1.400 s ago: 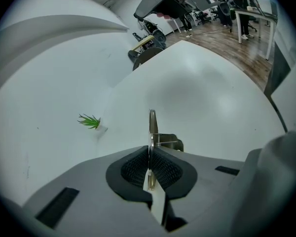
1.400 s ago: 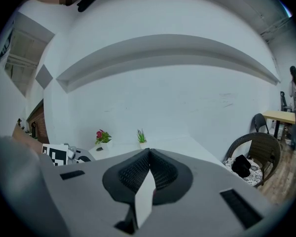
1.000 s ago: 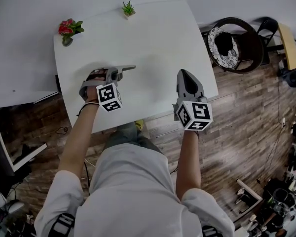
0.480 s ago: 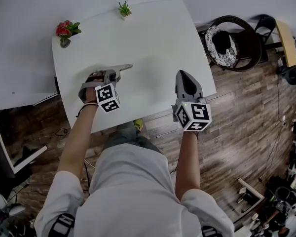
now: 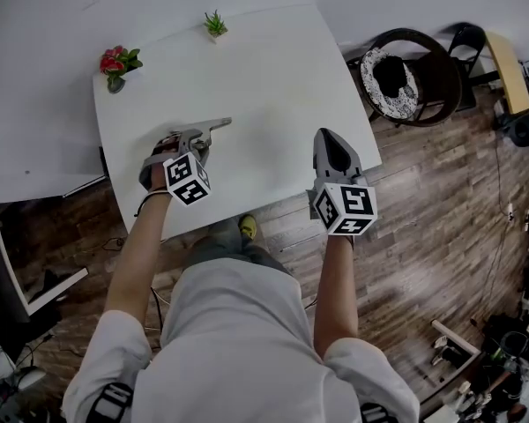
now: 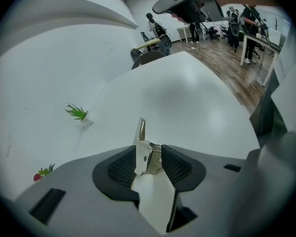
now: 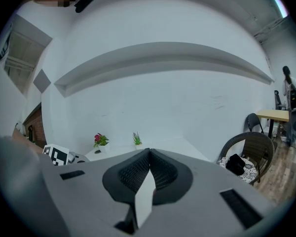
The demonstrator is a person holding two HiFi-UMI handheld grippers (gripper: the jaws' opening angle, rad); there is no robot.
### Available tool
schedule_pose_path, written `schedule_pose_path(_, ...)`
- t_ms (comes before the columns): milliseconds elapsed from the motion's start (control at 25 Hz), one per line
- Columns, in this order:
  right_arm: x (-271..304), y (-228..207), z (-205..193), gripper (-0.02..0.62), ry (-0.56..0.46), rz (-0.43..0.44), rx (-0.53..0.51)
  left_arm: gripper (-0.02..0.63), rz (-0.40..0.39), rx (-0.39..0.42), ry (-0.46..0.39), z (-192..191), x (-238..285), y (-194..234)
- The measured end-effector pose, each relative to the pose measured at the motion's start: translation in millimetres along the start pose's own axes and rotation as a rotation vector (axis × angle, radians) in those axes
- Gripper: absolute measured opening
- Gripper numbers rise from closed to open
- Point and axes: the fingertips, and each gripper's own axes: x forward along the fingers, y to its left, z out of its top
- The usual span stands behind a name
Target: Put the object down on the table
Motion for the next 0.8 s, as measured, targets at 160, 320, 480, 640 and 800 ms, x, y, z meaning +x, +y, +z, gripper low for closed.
schedule_pose_path(160, -8, 0, 6, 0.008, -0.017, 0.003, -0.001, 0.172, 0.026, -0.134, -0.067, 9, -21, 7)
schedule_pose_path(320, -16, 4, 11, 0.008, -0.035, 0.011, -0.009, 0.17, 0.063, -0.264, -0.149, 18, -47, 17)
schedule_pose_path(480, -28, 7, 20, 0.008, -0.066, 0.021, -0.001, 0.152, 0.118, -0.371, -0.241, 30, -77, 27)
schedule_pose_path(640, -37, 13, 27, 0.006, -0.088, 0.024, -0.016, 0.138, 0.173, -0.488, -0.343, 36, -107, 39)
schedule_pose_path(800, -42, 17, 33, 0.008, -0.105, 0.027, -0.029, 0.101, 0.241, -0.539, -0.414, 40, -133, 52)
